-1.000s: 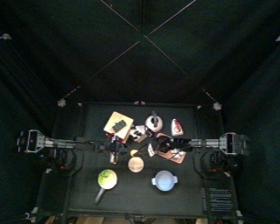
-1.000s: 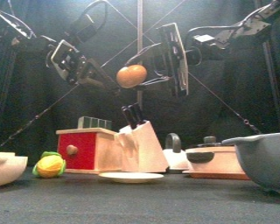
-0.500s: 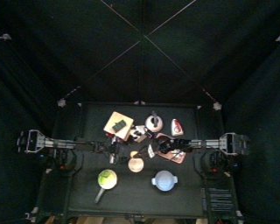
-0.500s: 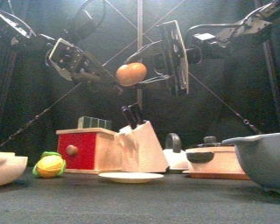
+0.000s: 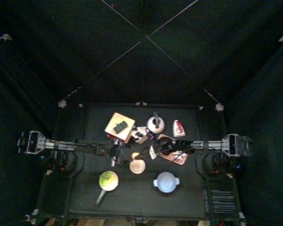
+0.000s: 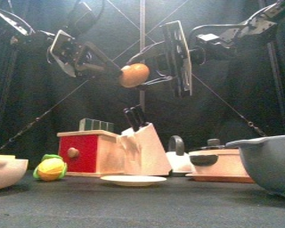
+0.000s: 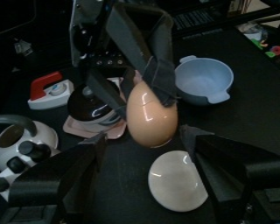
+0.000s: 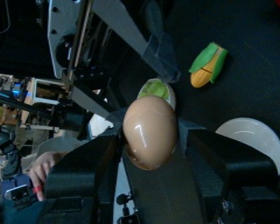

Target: Remove egg shell

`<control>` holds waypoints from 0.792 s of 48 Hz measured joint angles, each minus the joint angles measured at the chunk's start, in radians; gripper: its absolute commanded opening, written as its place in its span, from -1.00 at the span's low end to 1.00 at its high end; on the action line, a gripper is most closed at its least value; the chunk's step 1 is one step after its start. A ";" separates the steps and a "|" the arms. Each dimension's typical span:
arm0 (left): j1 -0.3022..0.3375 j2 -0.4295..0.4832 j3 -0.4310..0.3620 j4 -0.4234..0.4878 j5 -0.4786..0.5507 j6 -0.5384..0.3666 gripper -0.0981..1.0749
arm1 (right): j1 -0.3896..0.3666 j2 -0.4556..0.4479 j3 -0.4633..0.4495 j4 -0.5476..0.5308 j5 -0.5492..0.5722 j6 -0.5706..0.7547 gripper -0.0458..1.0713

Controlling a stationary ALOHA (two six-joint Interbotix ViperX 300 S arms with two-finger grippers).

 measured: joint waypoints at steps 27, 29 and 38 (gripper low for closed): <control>0.002 0.048 -0.031 -0.048 -0.005 -0.003 0.68 | -0.002 0.000 0.000 0.002 -0.002 -0.002 0.17; 0.003 0.048 -0.031 -0.048 -0.005 -0.003 0.63 | -0.002 0.000 0.000 0.000 -0.002 0.000 0.17; 0.002 0.048 -0.029 -0.048 -0.003 -0.002 0.45 | -0.002 0.000 0.000 0.002 -0.002 0.000 0.17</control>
